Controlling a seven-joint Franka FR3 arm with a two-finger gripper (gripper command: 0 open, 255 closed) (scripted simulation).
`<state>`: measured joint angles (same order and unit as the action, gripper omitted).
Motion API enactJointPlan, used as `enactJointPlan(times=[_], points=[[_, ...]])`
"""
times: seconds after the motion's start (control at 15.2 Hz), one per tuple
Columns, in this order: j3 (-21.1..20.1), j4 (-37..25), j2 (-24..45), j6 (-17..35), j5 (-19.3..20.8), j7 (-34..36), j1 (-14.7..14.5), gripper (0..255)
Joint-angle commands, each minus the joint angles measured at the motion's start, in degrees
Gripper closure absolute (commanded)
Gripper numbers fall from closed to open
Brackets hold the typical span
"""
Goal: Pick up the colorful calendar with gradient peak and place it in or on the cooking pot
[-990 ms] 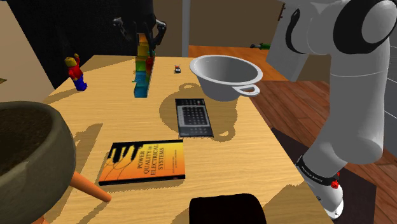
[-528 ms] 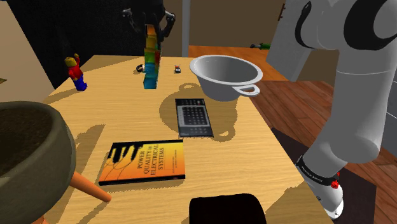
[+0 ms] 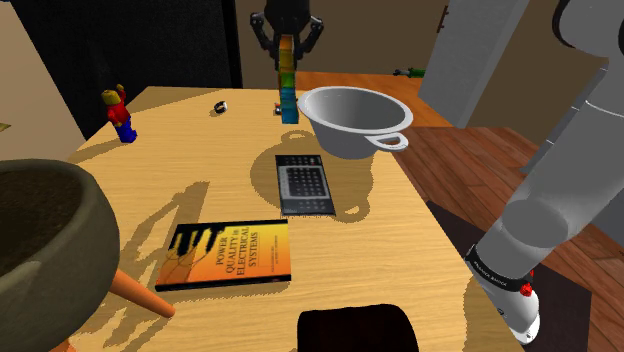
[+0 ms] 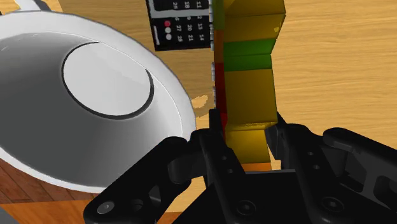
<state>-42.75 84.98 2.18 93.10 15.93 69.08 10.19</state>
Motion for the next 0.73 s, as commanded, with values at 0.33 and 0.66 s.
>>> enactJointPlan(times=[0.33,0.66], points=[[8.3,13.4,-13.3,6.0,-9.8,-13.7,5.9,255],[14.8,19.8,-19.1,8.3,-13.0,-22.1,7.5,255]])
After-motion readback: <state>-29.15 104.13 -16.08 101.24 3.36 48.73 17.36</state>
